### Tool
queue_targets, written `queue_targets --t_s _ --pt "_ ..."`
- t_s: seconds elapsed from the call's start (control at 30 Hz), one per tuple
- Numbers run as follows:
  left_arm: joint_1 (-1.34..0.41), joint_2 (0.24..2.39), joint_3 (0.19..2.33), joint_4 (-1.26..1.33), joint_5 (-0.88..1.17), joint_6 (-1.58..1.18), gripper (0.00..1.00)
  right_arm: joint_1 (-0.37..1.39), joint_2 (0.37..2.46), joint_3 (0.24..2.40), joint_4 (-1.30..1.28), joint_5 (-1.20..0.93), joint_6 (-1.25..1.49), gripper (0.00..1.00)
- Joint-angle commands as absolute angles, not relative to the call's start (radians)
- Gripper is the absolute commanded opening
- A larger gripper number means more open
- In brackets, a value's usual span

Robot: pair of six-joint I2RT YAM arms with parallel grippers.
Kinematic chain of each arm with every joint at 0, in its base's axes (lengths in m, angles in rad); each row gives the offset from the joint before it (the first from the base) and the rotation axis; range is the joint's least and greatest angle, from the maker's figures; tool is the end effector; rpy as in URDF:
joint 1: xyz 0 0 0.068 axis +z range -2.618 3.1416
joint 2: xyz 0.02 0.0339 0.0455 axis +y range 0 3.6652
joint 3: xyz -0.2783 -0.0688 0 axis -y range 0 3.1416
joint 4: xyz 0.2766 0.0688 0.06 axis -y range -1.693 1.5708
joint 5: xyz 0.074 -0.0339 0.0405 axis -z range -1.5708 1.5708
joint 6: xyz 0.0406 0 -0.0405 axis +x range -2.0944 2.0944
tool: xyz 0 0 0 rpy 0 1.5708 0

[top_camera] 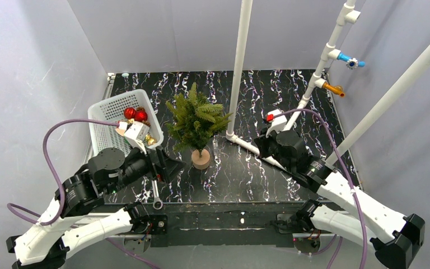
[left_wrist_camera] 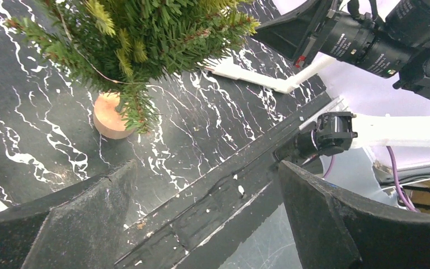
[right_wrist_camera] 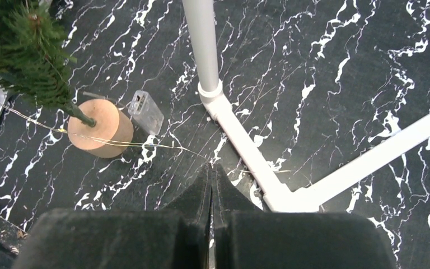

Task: Decorate the small christmas tree
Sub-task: Wrap the decoration item around the Christmas tree.

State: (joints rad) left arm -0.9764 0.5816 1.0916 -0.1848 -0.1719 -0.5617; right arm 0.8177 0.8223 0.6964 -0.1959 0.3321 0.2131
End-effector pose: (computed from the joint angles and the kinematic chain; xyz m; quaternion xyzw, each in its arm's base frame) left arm 0.0660 -0.0853 0.4902 0.0514 0.5831 -0.5268 0.6163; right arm 0.1595 0.1508 0.3067 -0.1459 0.7926 0.1675 0.5678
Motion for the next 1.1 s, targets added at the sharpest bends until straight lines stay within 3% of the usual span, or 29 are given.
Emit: queue_targets --t_s 0.0,1.07 --pt "-0.976 0.565 1.087 -0.160 -0.235 -0.527 0.98 0.771 0.827 0.763 -0.121 0.269 0.168 0.01" --pt "-0.976 0.427 1.059 -0.241 -0.291 -0.430 0.98 0.555 1.057 0.958 -0.091 0.103 0.101 0.01"
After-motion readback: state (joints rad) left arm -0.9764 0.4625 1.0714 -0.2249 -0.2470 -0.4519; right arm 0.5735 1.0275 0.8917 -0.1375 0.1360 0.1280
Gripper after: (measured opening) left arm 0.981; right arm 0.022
